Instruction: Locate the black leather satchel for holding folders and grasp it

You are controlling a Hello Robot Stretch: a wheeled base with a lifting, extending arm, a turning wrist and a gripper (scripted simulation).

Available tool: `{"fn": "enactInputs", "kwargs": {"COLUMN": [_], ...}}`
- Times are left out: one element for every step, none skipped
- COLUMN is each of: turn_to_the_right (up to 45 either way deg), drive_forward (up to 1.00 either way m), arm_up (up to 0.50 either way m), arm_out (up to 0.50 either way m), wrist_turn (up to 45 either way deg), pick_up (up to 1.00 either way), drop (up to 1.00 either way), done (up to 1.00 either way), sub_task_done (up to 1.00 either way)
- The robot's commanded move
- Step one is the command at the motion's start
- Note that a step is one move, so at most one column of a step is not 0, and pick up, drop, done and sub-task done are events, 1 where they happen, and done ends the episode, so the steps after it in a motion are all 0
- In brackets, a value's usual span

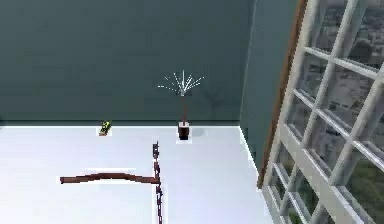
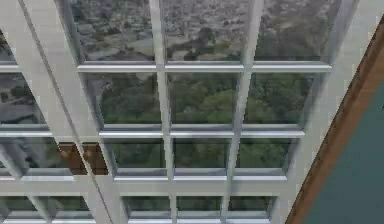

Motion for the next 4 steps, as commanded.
{"fn": "enactInputs", "kwargs": {"turn_to_the_right": [-45.0,-45.0,-45.0,-30.0], "drive_forward": [0.00,0.00,0.00,0.00], "arm_up": [0.00,0.00,0.00,0.00], "arm_out": [0.00,0.00,0.00,0.00], "wrist_turn": [0.0,0.0,0.0,0.0], "pick_up": [0.00,0.00,0.00,0.00], "drop": [0.00,0.00,0.00,0.00], "done": [0.00,0.00,0.00,0.00], "sub_task_done": [0.00,0.00,0.00,0.00]}}
